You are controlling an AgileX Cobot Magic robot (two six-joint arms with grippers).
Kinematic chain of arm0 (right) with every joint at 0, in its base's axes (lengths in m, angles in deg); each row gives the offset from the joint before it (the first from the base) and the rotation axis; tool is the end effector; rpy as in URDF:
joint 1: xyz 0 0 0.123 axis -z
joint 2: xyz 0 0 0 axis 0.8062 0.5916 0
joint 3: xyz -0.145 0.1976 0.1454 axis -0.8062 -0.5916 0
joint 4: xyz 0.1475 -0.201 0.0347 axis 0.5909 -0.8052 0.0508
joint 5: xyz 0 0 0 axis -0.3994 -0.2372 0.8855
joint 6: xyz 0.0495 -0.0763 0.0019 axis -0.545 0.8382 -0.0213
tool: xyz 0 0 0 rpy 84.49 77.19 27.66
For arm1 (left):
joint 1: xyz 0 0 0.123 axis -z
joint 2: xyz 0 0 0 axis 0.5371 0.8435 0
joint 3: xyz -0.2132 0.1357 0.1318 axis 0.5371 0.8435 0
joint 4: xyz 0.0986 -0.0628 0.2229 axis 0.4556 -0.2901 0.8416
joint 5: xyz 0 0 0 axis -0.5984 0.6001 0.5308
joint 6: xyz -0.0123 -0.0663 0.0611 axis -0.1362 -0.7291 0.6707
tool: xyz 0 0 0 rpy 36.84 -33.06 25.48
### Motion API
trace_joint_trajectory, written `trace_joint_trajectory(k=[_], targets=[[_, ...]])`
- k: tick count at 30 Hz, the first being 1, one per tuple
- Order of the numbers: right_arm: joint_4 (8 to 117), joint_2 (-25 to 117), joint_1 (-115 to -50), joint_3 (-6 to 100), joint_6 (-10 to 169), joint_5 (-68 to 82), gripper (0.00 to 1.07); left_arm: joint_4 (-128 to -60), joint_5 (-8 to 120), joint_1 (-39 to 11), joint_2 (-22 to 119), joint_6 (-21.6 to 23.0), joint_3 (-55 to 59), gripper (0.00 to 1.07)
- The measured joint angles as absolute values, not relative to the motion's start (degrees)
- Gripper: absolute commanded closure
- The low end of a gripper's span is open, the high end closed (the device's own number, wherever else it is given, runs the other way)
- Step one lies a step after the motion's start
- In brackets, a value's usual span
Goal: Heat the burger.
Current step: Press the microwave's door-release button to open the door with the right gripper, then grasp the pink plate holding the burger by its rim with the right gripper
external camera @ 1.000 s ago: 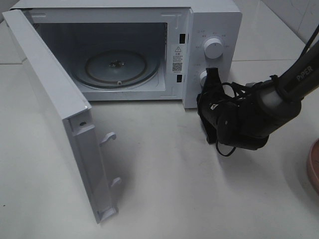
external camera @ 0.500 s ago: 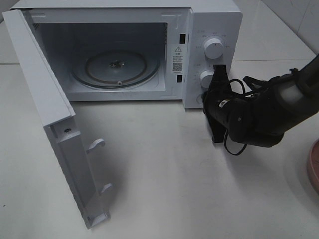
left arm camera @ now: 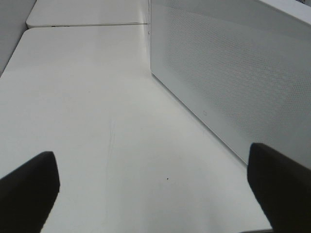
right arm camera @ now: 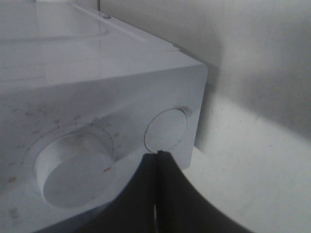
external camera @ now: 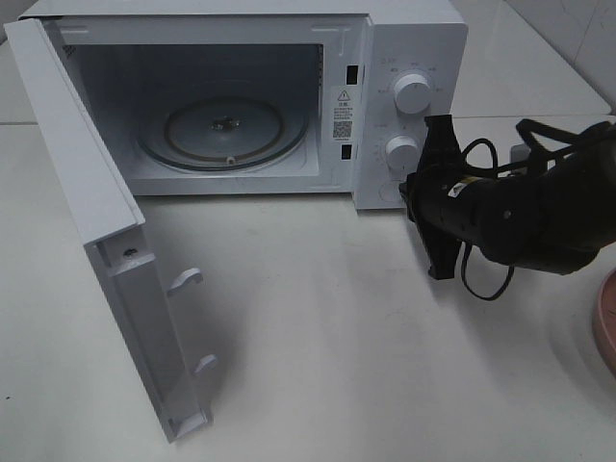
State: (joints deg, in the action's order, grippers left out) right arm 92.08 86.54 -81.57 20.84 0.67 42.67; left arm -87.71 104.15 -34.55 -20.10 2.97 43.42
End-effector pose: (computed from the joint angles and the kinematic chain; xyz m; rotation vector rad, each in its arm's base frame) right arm 0.3148 0.1343 0.1233 1.4330 1.6646 1.0216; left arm -0.0052 -0.0117 0.2794 0.0750 2.0108 -0.0840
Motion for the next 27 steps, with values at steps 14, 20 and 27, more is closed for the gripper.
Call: trace_joint_trajectory(k=[14,20,27], targets=[[90.2,75.3,-81.6,20.2,23.2,18.7,1.05,-87.7,104.1,-34.5,-20.1,3.0,43.4,0.06],[89.9,73.0,-81.6,20.2,33.6,12.5,1.05,-87.7,104.1,-34.5,-20.1,3.0,43.4,0.06],[82.4,67.5,-81.6,20.2,49.9,-1.6,1.03,-87.7,104.1,-34.5,-20.1,3.0,43.4,0.06]])
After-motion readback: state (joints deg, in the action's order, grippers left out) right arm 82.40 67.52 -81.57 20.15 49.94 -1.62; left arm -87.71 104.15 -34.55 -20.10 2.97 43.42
